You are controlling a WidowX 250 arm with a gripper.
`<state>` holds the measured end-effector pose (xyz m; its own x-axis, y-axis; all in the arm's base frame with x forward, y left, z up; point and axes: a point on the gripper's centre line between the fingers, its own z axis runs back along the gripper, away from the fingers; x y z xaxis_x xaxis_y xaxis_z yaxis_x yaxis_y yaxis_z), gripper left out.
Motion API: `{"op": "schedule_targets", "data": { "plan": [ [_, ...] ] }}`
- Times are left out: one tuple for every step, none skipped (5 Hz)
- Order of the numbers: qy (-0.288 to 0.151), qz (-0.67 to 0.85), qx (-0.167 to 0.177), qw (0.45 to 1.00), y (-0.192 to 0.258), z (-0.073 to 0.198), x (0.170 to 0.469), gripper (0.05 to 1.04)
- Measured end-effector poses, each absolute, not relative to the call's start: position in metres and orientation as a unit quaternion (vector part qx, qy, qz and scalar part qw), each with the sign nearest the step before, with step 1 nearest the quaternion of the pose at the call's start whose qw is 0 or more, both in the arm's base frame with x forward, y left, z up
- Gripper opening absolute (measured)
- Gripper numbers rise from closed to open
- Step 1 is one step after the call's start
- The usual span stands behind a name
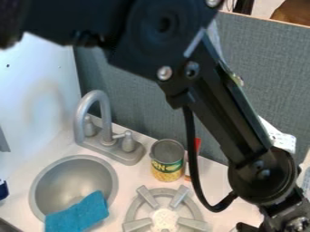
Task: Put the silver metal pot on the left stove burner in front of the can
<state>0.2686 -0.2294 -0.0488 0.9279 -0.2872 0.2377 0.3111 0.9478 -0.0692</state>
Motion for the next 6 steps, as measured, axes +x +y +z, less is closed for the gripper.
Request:
{"op": "schedule_targets", "data": {
  "plan": [
    [-0.129,-0.148,-0.056,0.979,-0.231,-0.048,0.273,0.641],
    [-0.134,-0.138,-0.059,0.979,-0.232,-0.049,0.275,0.372],
    [-0.134,-0.13,-0.059,0.981,-0.23,-0.05,0.275,0.313],
    [-0.133,-0.126,-0.06,0.981,-0.229,-0.052,0.272,0.313],
    [-0.131,-0.118,-0.056,0.983,-0.217,-0.048,0.261,0.313],
    [-0.154,-0.076,-0.08,0.982,-0.2,-0.026,0.256,0.313]
  ]
}}
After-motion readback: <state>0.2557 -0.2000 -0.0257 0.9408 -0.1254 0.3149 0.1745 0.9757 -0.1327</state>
